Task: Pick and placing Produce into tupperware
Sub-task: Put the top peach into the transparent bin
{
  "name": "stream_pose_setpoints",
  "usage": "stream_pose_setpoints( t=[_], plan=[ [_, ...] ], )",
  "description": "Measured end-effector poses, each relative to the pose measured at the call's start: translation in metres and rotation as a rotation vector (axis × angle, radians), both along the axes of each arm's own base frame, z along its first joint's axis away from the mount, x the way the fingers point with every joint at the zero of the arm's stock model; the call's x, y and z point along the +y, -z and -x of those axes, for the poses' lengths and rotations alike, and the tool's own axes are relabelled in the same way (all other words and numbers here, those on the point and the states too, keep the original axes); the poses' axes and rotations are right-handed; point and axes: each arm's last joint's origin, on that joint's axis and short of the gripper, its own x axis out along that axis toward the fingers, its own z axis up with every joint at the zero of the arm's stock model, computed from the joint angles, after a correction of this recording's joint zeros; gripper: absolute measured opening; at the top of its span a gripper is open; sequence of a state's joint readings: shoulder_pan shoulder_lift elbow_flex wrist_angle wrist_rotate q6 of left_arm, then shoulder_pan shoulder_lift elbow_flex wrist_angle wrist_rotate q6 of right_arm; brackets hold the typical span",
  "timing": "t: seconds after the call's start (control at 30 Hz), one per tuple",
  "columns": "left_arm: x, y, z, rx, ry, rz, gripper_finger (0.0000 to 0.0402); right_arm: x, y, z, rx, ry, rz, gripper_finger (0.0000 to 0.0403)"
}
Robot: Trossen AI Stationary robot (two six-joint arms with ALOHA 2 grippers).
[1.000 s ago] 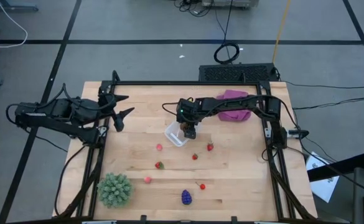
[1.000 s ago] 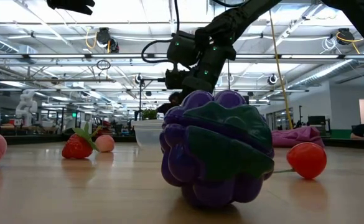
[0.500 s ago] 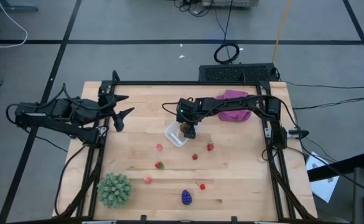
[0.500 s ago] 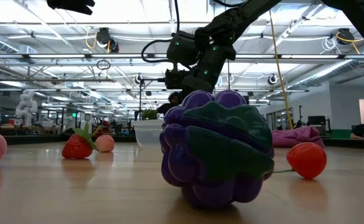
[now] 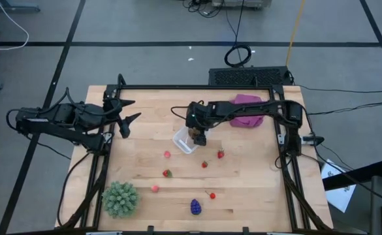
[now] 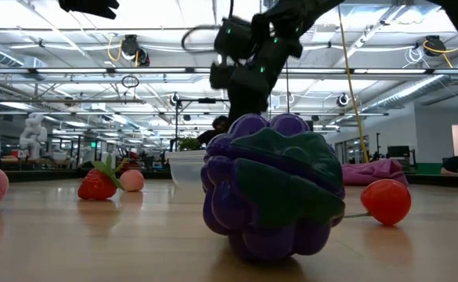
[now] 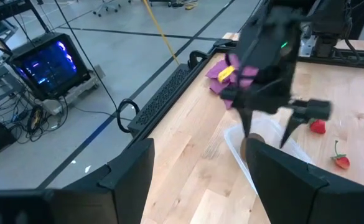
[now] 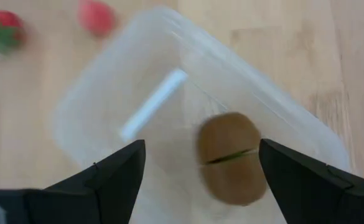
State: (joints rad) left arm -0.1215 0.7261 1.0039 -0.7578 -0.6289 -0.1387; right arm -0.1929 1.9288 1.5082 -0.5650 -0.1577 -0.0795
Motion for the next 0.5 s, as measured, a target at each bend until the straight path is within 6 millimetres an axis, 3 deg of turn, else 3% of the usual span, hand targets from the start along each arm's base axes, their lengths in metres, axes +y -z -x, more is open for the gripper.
stream_pose_setpoints(
  t=[0.2,0.3,0.5],
  plan=[
    [-0.003,0.003,-0.006,-0.001,0.047,0.085,0.0257,0.03,-0.045,0.017,-0.056,-0.02,-0.021,0.0305],
    [-0.008,0.01,-0.021,0.041,0.134,0.193,0.0257,0.045,-0.066,0.031,-0.066,-0.041,-0.029,0.0305],
    [-0.02,0.056,-0.071,0.254,0.118,0.322,0.0257,0.061,-0.107,0.061,-0.132,-0.028,-0.058,0.0304]
  ],
)
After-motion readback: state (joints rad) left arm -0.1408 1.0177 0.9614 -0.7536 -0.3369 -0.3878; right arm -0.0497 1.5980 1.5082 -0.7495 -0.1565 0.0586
